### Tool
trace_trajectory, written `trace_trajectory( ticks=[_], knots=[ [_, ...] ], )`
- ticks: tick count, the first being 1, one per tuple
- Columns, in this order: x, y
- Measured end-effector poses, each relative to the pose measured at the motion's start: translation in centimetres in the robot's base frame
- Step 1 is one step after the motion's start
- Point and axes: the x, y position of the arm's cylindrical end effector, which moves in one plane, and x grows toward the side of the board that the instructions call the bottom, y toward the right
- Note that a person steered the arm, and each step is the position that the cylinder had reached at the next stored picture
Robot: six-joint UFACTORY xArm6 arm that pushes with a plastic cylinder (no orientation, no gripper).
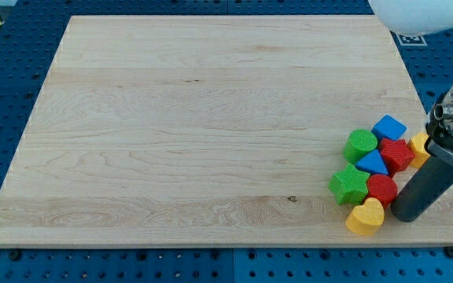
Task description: Move the red circle and the yellow heart to the right bottom of the board
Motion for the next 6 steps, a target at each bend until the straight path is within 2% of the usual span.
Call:
trace_trajectory(
  ticks=[2,3,4,5,6],
  knots=[
    [0.4,3.8],
    [-0.6,2.8],
    [-4.3,-0.8],
    [-6.2,-3.8],
    [-4.7,-2.8]
  ],
)
